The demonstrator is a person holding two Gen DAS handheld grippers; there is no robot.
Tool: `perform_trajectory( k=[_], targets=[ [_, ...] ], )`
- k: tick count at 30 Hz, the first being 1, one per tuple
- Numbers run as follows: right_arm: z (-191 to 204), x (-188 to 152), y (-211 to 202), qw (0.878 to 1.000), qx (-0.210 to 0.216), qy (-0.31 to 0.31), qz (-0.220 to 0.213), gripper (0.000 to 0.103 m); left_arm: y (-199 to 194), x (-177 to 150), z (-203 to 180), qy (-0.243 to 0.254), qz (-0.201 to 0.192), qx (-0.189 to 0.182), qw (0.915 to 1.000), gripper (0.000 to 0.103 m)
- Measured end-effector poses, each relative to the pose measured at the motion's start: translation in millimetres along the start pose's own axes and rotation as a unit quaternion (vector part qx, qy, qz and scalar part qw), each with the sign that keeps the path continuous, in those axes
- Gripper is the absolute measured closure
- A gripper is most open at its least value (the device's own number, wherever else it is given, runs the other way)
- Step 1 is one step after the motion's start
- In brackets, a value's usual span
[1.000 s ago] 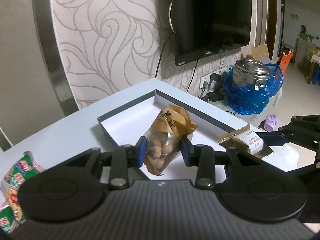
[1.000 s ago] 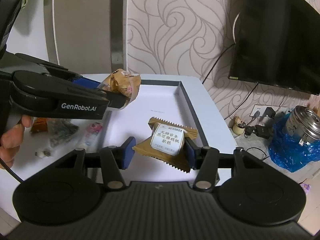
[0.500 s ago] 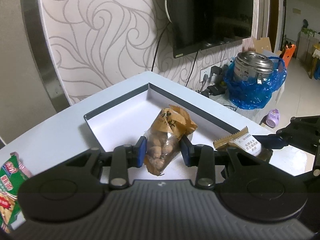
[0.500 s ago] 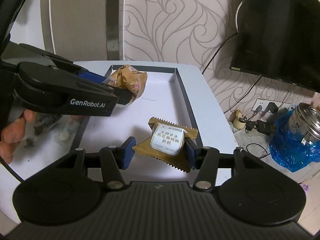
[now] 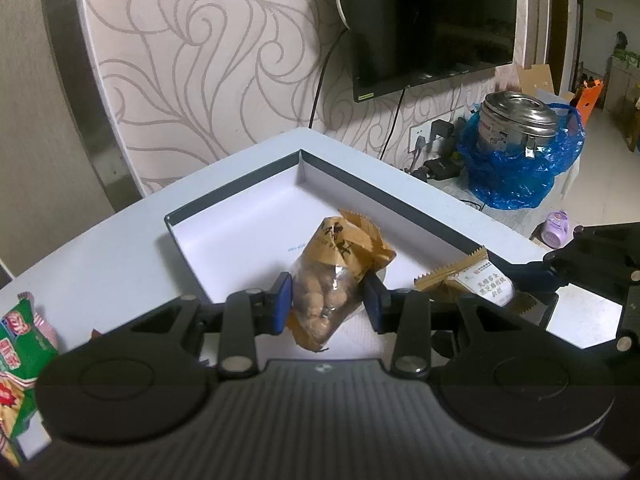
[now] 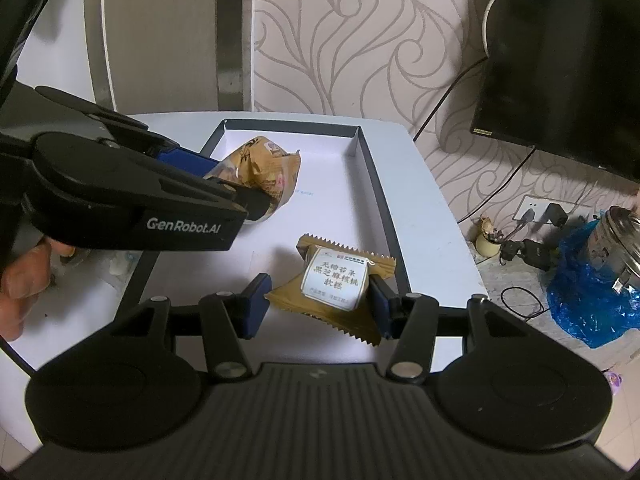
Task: Organize snacks
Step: 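Open left gripper to drop snack bag while right drops cake packet into box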
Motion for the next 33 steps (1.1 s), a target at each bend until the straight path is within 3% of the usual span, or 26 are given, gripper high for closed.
perform_trajectory(
  k=[18, 19, 21, 23, 33],
  targets=[
    [1, 3, 1, 1.000, 0.004, 0.004, -0.008, 0.039, -9, -4, 4, -0.010, -0.005, 0.023, 0.9997, 0.059],
    [1, 3, 0, 1.000, 0.003, 0.004, -0.010, 0.036, -11, -3, 4, -0.009, -0.009, 0.024, 0.9996, 0.057],
    [2, 4, -3, 1.000, 0.001, 0.003, -0.014, 0.028, -15, -1, 5, -0.008, -0.017, 0.030, 0.9994, 0.040],
    [3, 5, -6, 1.000, -0.004, 0.000, -0.019, 0.023, -20, 0, 6, -0.011, -0.026, 0.034, 0.9991, 0.030],
    [14, 11, -30, 0.999, -0.015, -0.001, -0.042, 0.015, -45, -3, 3, -0.002, -0.044, 0.025, 0.9987, 0.029]
  ],
)
Point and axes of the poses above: each gripper's, at about its wrist camera, not at the fingertips, and y roughly the way its jaws point, z to its left, x to its top, the point moved 7 cm from there along y, roughly the way its jaws point, and after that the axes turned 8 degrees about -x, right-handed, at the moved point
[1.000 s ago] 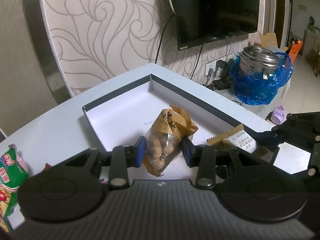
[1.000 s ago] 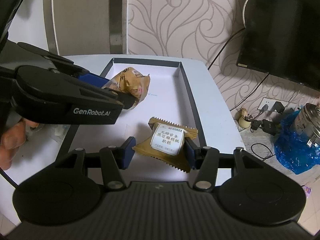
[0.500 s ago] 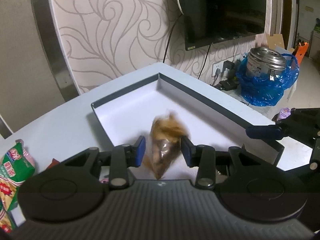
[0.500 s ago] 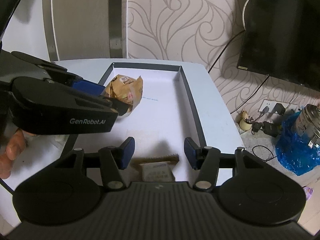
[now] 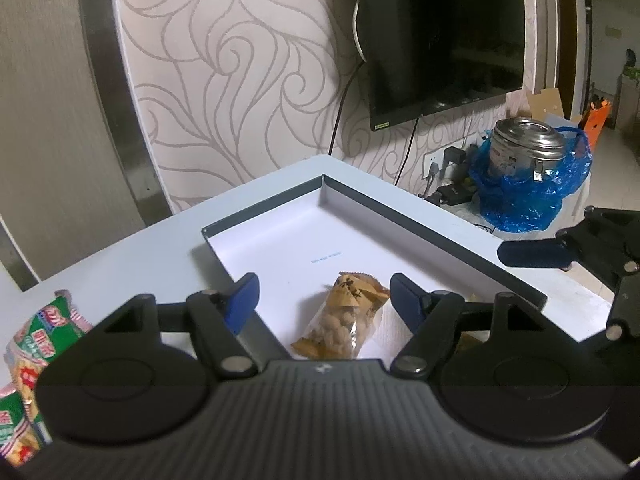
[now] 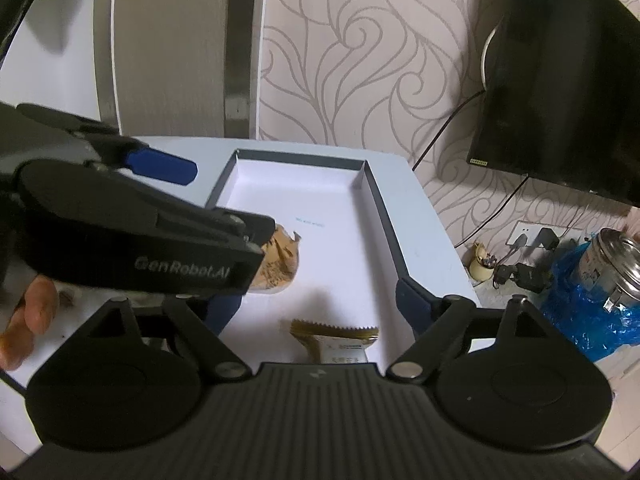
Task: Organize snacks
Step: 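Open left gripper to drop snack bag while right drops cake packet into box, then move both tools back from the box to the snack pile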
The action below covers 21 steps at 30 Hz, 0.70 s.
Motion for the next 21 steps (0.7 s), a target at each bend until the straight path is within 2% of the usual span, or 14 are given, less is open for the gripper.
perform_trajectory(
  k=[7, 16, 21],
  targets=[
    [25, 8, -24, 1.000, 0.009, 0.001, -0.018, 0.015, -39, -17, 25, -0.025, -0.009, 0.009, 0.9996, 0.029],
    [95, 8, -39, 0.998, 0.043, -0.035, -0.038, 0.016, -90, -63, 92, -0.051, 0.001, 0.065, 0.9966, 0.029],
    [128, 7, -45, 0.996, 0.071, -0.047, -0.038, 0.016, -105, -87, 123, -0.065, 0.015, 0.101, 0.9926, 0.030]
  ],
)
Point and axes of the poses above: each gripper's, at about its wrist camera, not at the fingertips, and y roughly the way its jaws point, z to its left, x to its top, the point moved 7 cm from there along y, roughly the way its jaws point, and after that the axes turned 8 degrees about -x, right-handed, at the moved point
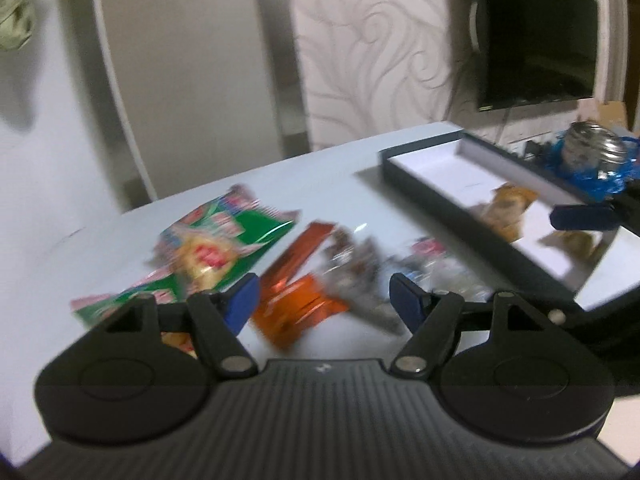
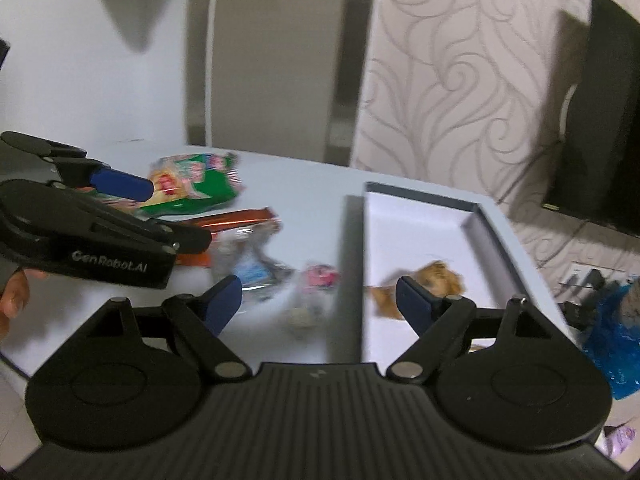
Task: Organize snacks
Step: 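Move both tools back from the box to the snack pile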
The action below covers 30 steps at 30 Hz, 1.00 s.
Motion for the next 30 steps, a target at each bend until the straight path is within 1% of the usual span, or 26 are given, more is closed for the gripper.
perform_trajectory(
  k=[2, 6, 11, 13, 16, 17, 23, 30],
  targets=[
    [17, -2, 1, 1.000, 0.016, -0.013, 0.004, 0.016, -1, -6, 11, -0.002, 0.004, 0.011, 0.9999, 0.030],
    [45, -11, 5, 0.998, 0.036, -0.043, 0.016, 0.017, -2, -15, 23, -0.002, 0.013, 0.014, 0.9998, 0.030],
    [66, -25, 19, 0.996, 0.057, -0.046, 0.050, 0.019, -1, -21, 28, -0.001, 0.017, 0.012, 0.9998, 0.030],
    [70, -27, 25, 0.995, 0.063, -0.046, 0.057, 0.022, 1, -22, 28, 0.002, 0.018, 0.008, 0.9998, 0.030],
    [78, -28, 32, 0.994, 0.079, -0.042, 0.067, 0.029, 6, -22, 26, 0.014, 0.020, 0.000, 0.9997, 0.030],
    [81, -28, 35, 0.993, 0.087, -0.042, 0.070, 0.031, 9, -23, 25, 0.017, 0.022, -0.001, 0.9996, 0.030],
    [95, -33, 50, 0.990, 0.103, -0.055, 0.081, 0.037, 20, -27, 33, 0.012, 0.031, -0.003, 0.9995, 0.030],
    [95, -29, 60, 0.990, 0.109, -0.047, 0.079, 0.038, 31, -25, 36, 0.012, 0.032, -0.012, 0.9993, 0.030]
  ],
)
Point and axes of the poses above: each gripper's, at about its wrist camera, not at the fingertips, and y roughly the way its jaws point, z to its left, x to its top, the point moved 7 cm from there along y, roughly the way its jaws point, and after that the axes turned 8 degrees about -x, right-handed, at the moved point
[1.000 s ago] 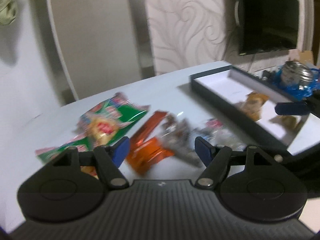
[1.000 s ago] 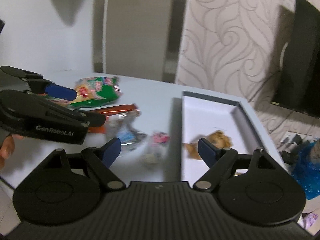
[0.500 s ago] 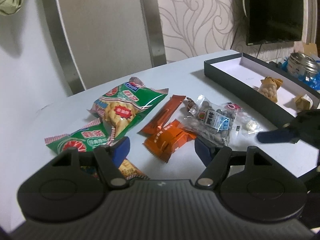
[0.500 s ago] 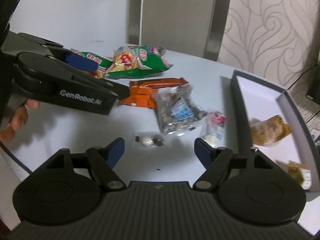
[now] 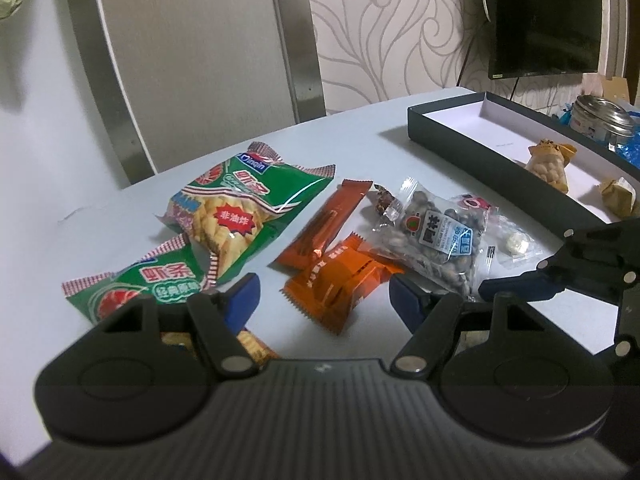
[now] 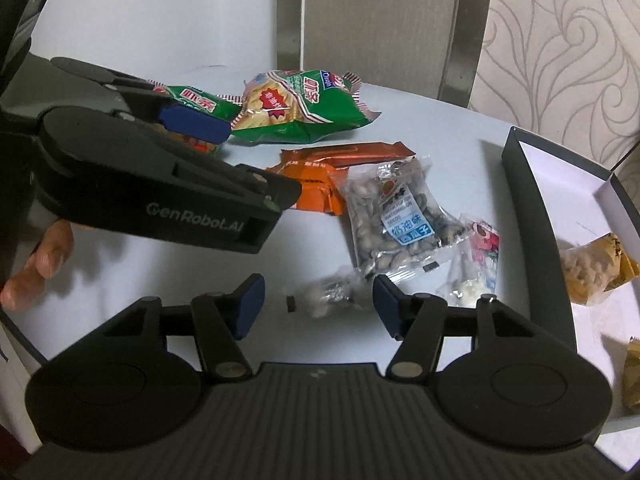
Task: Organize snacks
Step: 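Move both tools back from the box to the snack pile, then grasp the orange wrapped packet with left gripper while right approaches small clear candy packet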
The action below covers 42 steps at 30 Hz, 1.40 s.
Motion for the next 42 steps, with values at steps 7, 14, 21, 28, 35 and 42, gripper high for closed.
perform_trajectory(
  k=[7, 14, 21, 28, 35, 42],
  targets=[
    [-2, 2, 1, 1.000, 0.013, -0.002, -0.003, 0.058, 15, 3, -2, 0.009, 0.006, -0.011, 0.9999, 0.030],
    [-6, 0, -1, 1.000, 0.012, 0.002, 0.001, 0.059, 35, 3, -1, 0.021, 0.019, -0.011, 0.9995, 0.030],
    [-5, 0, -1, 1.000, 0.008, 0.005, 0.005, 0.059, 40, -1, -5, 0.027, 0.019, -0.024, 0.9992, 0.046],
    [-5, -1, -2, 1.000, 0.003, 0.006, 0.007, 0.060, 32, -5, -16, 0.034, 0.015, -0.039, 0.9985, 0.055],
    [-8, -4, -6, 1.000, -0.002, 0.004, 0.009, 0.063, 24, -7, -18, 0.027, 0.014, -0.042, 0.9986, 0.058],
    [-9, -7, -13, 1.000, -0.008, 0.005, 0.007, 0.064, 19, -5, -10, 0.004, 0.014, -0.036, 0.9992, 0.059]
  ],
)
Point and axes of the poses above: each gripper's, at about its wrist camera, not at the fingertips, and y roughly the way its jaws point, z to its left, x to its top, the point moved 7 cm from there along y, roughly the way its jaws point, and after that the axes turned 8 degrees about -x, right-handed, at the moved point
